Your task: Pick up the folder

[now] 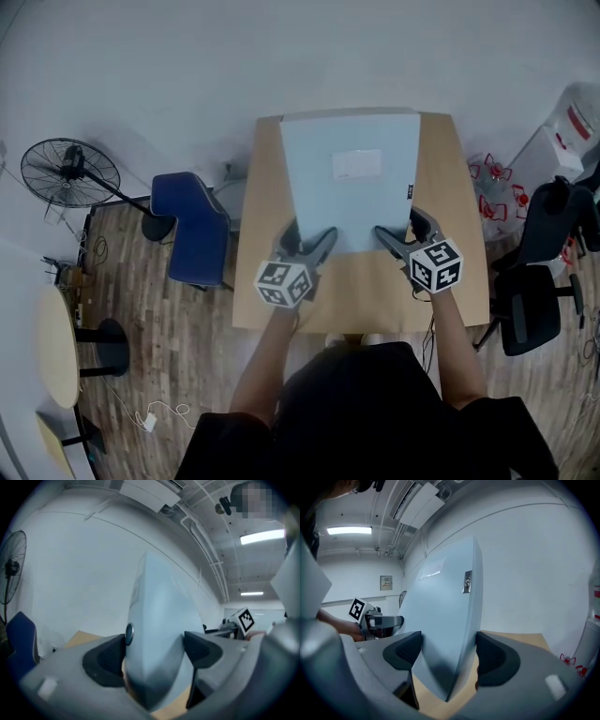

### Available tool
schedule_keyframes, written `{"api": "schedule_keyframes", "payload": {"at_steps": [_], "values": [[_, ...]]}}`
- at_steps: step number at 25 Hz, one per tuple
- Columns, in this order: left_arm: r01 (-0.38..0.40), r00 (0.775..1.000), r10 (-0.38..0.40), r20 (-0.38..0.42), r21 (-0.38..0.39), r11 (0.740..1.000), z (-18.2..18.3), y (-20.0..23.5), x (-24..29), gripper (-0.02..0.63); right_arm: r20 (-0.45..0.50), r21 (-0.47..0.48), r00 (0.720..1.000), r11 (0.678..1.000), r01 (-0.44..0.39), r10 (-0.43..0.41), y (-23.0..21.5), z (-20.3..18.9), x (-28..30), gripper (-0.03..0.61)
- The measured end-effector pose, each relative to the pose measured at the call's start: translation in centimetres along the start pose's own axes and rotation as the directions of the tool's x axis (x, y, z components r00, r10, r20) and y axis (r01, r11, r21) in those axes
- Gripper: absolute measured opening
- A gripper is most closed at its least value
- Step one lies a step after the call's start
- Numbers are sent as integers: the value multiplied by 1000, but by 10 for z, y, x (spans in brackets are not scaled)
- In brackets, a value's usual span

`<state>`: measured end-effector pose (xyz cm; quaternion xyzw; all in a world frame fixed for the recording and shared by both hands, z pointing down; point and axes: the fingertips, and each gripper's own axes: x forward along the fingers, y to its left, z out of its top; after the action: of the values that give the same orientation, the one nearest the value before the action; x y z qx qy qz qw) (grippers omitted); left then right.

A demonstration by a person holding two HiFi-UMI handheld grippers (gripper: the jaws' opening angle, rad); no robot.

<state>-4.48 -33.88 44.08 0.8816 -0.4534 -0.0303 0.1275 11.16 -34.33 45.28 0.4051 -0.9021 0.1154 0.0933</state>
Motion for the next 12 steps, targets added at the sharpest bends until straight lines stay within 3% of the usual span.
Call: {"api": "schedule_keyframes", "payload": {"at_steps": [12], "values": [[13,1000,-13,-20,-12,1000,-9,-12,3,399,5,23,1000,1000,21,-21,-3,-10,-14,371]]}}
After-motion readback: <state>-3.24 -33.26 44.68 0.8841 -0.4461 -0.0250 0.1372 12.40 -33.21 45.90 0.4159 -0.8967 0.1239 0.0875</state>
